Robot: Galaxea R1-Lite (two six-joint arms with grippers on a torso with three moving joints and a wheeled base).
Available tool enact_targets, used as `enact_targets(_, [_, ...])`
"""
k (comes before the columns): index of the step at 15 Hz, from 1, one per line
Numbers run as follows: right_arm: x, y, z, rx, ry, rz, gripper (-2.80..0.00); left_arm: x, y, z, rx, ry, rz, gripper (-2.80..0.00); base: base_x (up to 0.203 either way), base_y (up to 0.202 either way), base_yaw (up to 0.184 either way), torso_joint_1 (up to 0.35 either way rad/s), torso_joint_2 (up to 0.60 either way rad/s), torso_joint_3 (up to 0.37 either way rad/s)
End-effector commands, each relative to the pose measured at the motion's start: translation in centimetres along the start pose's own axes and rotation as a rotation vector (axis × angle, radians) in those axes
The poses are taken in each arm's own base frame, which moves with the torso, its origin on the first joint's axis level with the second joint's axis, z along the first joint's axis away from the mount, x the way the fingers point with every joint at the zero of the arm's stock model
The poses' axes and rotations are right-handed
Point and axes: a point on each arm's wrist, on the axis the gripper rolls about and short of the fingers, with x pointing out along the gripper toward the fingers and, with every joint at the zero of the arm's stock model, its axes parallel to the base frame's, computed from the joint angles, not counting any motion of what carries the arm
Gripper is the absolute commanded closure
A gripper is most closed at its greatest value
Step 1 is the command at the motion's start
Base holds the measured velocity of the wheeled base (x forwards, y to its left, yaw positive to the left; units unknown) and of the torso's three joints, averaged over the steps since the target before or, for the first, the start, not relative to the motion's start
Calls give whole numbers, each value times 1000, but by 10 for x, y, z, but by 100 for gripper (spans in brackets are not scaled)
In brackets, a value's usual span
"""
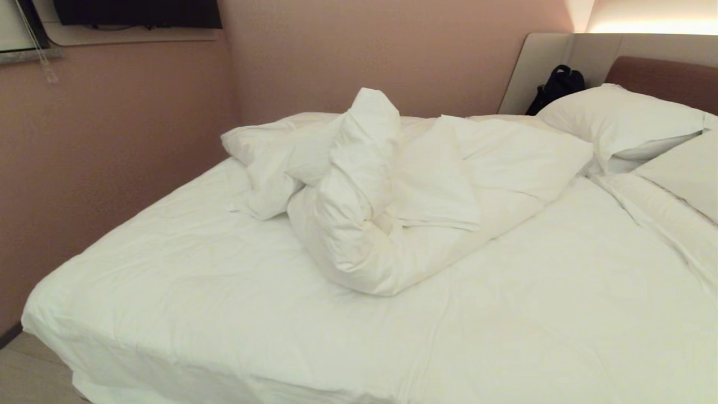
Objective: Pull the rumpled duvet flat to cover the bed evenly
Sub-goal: Hold the folded corner of the quilt
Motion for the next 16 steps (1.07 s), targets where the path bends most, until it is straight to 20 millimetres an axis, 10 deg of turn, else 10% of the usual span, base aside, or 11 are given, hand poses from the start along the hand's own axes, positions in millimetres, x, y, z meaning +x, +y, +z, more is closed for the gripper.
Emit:
enact_targets(1, [0,0,0,-1,0,0,0,0,0,0,1,2,0,0,0,0,0,0,0,0])
enact_targets(16, [0,0,0,1,0,0,0,0,0,0,1,2,1,0,0,-63,0,1,0,0])
